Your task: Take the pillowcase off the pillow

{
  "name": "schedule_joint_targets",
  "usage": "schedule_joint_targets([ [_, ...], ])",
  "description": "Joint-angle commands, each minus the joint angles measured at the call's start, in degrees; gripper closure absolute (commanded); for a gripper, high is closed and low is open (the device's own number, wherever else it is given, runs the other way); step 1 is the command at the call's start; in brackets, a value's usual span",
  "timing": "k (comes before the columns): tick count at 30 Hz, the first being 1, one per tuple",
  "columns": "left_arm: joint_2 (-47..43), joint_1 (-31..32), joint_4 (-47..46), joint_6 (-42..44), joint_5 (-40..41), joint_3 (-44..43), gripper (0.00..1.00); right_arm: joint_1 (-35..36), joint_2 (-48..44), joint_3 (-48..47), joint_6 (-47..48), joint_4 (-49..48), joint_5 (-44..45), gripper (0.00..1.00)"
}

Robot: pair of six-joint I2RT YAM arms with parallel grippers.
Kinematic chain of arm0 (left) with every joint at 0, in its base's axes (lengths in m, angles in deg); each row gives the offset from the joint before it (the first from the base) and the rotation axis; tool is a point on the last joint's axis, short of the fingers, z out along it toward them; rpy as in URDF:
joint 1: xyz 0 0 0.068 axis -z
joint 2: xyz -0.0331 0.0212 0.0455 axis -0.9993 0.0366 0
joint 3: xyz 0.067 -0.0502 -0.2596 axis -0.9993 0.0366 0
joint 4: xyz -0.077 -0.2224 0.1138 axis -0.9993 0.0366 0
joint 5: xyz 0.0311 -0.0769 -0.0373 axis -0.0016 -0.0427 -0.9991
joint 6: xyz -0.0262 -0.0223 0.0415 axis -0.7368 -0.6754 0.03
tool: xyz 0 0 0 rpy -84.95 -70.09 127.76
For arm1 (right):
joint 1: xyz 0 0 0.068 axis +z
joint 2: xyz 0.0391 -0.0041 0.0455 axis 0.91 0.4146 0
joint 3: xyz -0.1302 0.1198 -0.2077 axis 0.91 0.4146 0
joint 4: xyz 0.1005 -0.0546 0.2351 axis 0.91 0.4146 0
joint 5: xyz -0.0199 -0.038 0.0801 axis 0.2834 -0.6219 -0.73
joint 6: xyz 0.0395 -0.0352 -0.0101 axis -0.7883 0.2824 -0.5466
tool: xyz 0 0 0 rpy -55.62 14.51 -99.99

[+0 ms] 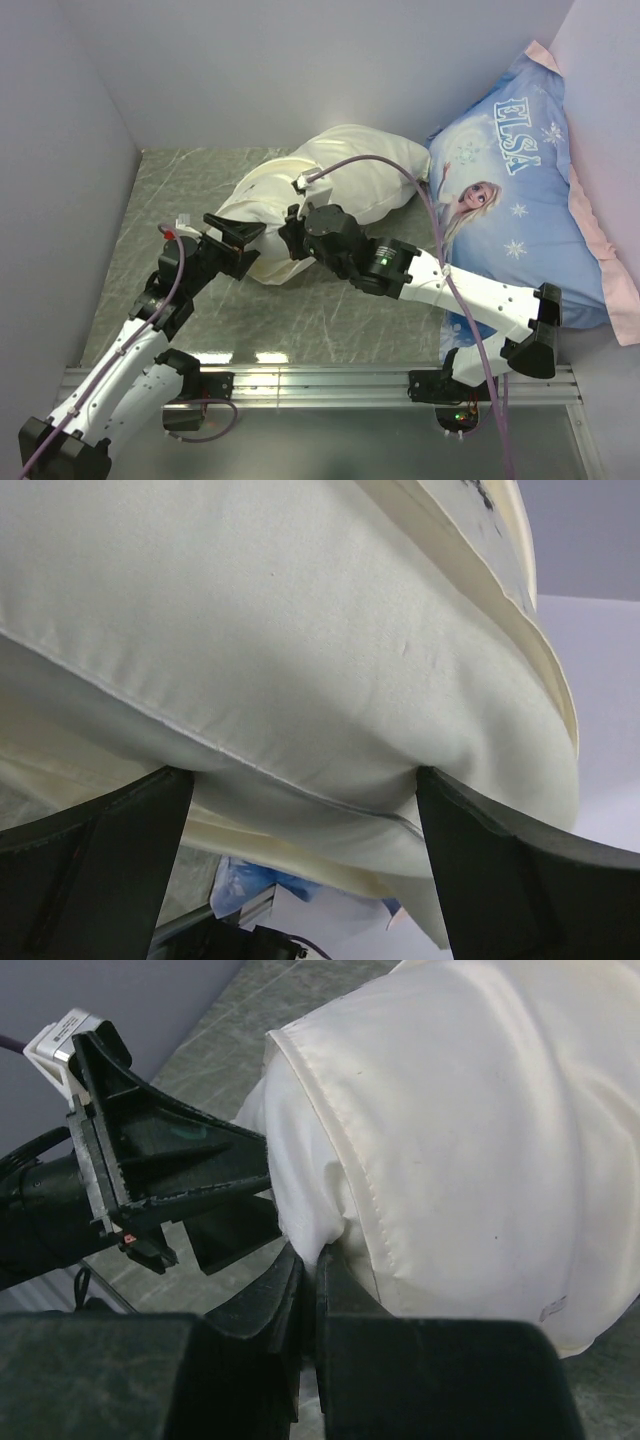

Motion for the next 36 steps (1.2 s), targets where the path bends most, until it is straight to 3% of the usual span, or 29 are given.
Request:
schedule_joint_targets([
  [1,2.3,0.2,-4.2,-1.1,0.5,-0.1,0.01,2.6,0.2,-1.1,0.9,-6.9,3.3,1.00],
  [12,4.9,0.1,-5.4,2.9,-0.5,0.7,0.01,6.8,3.6,-0.9,1.6,-6.6,5.5,1.00],
  [15,5.2,0.1,-5.8,4.8,-0.5,0.8,0.06,7.4,3.5,1.3,0.7,-7.4,5.1,1.00],
  [21,6.0,-0.1,-5.3,7.6,-0.2,0.4,0.32,8.0,3.9,4.2,0.2,-8.7,3.8,1.00],
  [22,6.3,-0.2,-4.9,8.3,-0.3,0.4,0.43,8.1,4.2,4.5,0.1,-8.8,3.5,1.00],
  [24,6.3,-0.5,-4.6,9.0,-0.4,0.5,0.52,8.4,4.5,4.8,-0.1,-8.8,3.1,1.00],
  [25,6.0,-0.6,-4.9,9.3,-0.4,1.0,0.63,8.5,4.6,5.3,-0.2,-9.3,3.0,1.00],
  [26,6.0,-0.6,-5.1,9.4,-0.3,1.2,0.68,8.6,4.7,5.6,-0.3,-9.5,2.9,1.00],
  [27,6.0,-0.7,-4.9,9.5,-0.3,1.2,0.82,8.8,4.9,5.9,-0.3,-9.7,2.6,1.00],
  [29,6.5,-1.0,-4.7,9.9,-0.8,1.4,0.95,8.7,5.3,6.1,-0.4,-9.8,2.5,1.00],
  [30,6.6,-1.1,-4.5,10.4,-0.9,1.3,0.99,8.7,5.4,6.1,-0.5,-9.8,2.5,1.00],
  [36,5.1,-1.3,-1.5,11.5,0.6,1.3,0.99,8.8,5.1,7.2,-1.0,-10.4,2.4,1.00],
])
